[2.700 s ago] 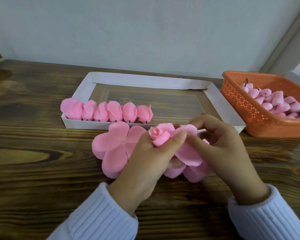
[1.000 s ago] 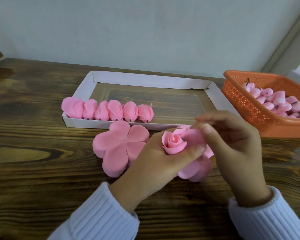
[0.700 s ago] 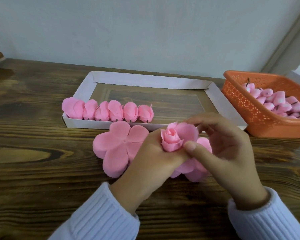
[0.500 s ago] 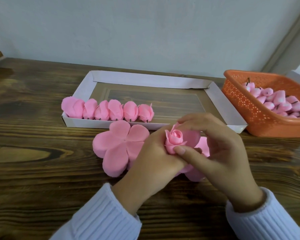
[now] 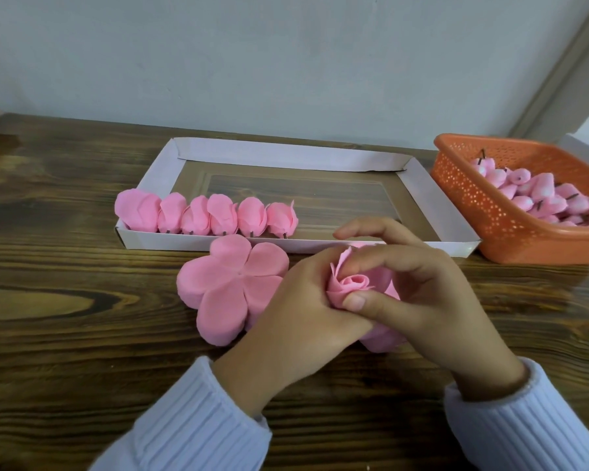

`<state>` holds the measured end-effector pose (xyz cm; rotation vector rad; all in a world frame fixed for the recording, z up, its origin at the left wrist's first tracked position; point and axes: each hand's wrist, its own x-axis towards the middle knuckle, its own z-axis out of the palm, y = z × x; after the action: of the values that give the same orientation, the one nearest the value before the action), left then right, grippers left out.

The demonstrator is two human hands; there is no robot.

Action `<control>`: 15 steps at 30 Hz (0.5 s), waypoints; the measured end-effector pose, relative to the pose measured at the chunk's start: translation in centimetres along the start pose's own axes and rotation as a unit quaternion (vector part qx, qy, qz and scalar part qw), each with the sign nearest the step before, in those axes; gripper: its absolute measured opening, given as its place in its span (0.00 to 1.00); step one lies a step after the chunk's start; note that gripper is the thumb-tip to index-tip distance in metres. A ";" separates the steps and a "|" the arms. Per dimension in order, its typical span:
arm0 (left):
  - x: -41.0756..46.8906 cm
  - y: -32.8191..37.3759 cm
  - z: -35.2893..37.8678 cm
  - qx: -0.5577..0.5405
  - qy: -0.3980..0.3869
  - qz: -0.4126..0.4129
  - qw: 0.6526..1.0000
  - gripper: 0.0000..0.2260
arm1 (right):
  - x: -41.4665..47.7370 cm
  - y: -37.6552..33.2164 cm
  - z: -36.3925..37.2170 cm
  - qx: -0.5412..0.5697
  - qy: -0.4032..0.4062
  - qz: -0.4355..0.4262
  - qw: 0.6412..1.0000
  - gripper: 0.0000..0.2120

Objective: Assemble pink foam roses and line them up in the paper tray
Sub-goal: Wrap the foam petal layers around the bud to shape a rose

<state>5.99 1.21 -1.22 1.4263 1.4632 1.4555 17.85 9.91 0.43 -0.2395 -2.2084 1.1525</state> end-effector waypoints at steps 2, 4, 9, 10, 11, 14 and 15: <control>-0.2 0.1 0.1 -0.030 -0.005 -0.023 0.999 0.09 | 0.0 0.0 -0.2 0.010 -0.011 0.001 1.000 0.09; -0.4 0.2 0.0 -0.064 -0.008 -0.047 0.997 0.10 | -0.1 0.1 -0.2 0.019 -0.005 -0.005 1.000 0.07; 0.0 0.1 0.0 -0.133 0.100 -0.010 0.986 0.02 | -0.1 0.0 0.2 0.105 0.123 0.036 0.986 0.12; 0.0 0.0 -0.1 -0.165 0.125 -0.012 0.978 0.04 | 0.0 0.0 0.2 0.096 0.136 0.063 0.984 0.11; 0.1 -0.1 -0.2 -0.197 0.144 -0.017 0.970 0.07 | 0.0 0.0 0.3 0.075 0.135 0.094 0.984 0.12; 0.3 0.0 -0.4 -0.268 0.183 -0.041 0.945 0.06 | 0.0 0.3 0.5 0.007 0.082 0.145 0.986 0.12; 0.4 0.1 -0.5 -0.283 0.190 -0.049 0.939 0.05 | 0.0 0.3 0.7 -0.012 0.069 0.144 0.987 0.11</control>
<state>5.46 1.40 -0.95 0.7395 1.1559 1.9580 17.40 9.55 -0.10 -0.6472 -2.1121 1.2207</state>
